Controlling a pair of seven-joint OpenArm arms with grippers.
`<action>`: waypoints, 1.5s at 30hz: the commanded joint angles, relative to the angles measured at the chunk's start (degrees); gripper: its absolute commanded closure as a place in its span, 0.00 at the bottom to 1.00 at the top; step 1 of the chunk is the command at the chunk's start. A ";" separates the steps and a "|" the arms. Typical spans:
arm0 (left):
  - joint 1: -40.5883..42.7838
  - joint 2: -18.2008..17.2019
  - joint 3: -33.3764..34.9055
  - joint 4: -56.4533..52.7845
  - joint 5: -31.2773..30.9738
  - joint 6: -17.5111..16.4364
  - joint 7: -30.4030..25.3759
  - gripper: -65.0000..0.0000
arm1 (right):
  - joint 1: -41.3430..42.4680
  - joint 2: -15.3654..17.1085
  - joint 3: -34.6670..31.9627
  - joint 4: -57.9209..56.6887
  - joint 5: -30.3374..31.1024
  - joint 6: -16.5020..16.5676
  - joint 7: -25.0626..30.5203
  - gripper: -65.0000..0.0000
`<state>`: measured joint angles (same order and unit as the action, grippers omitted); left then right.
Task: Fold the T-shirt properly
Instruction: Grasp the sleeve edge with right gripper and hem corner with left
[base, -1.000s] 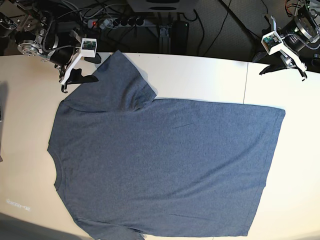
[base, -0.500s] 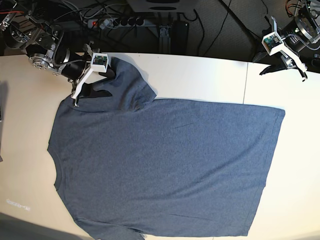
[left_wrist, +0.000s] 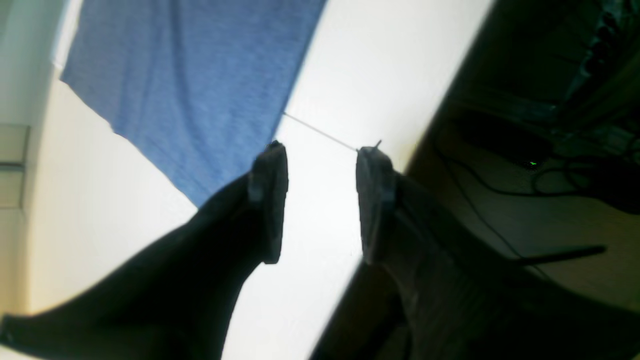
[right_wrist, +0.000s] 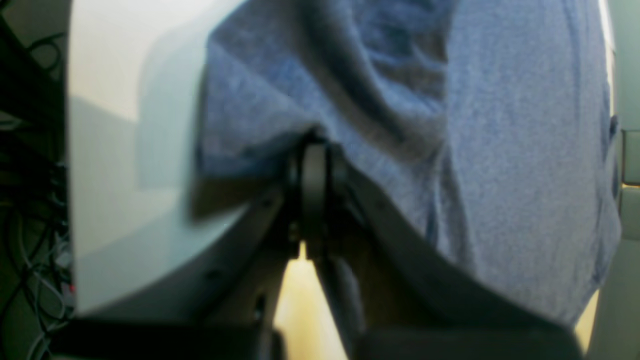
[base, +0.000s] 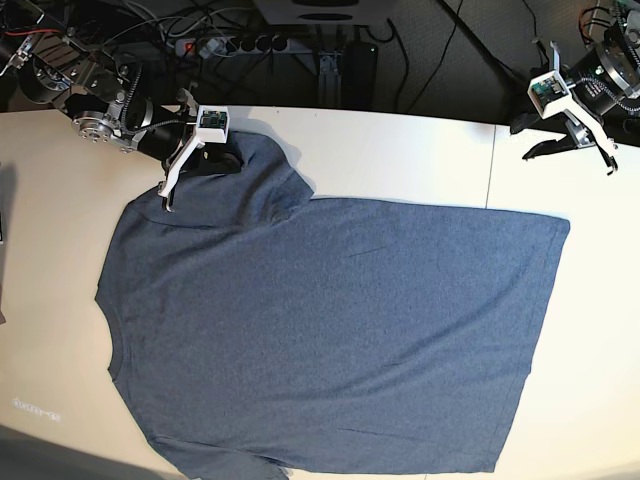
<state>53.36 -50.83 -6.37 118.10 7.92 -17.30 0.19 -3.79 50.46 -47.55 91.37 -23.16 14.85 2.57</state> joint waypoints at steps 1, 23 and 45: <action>-0.50 -1.14 -0.44 0.42 -0.39 1.70 -0.81 0.60 | -0.37 0.92 -0.33 -1.18 -1.25 5.53 -5.60 1.00; -30.99 -10.14 27.80 -20.65 12.50 1.90 -2.78 0.60 | -0.37 0.92 -0.33 -1.18 -1.27 5.53 -5.88 1.00; -58.99 -7.54 58.64 -44.63 15.52 4.61 -2.99 0.66 | -0.37 0.92 -0.33 -1.16 -1.29 5.51 -5.86 1.00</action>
<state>-6.33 -57.87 51.42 74.13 22.35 -9.45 -4.34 -3.77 50.28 -47.55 91.33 -23.40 14.81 1.93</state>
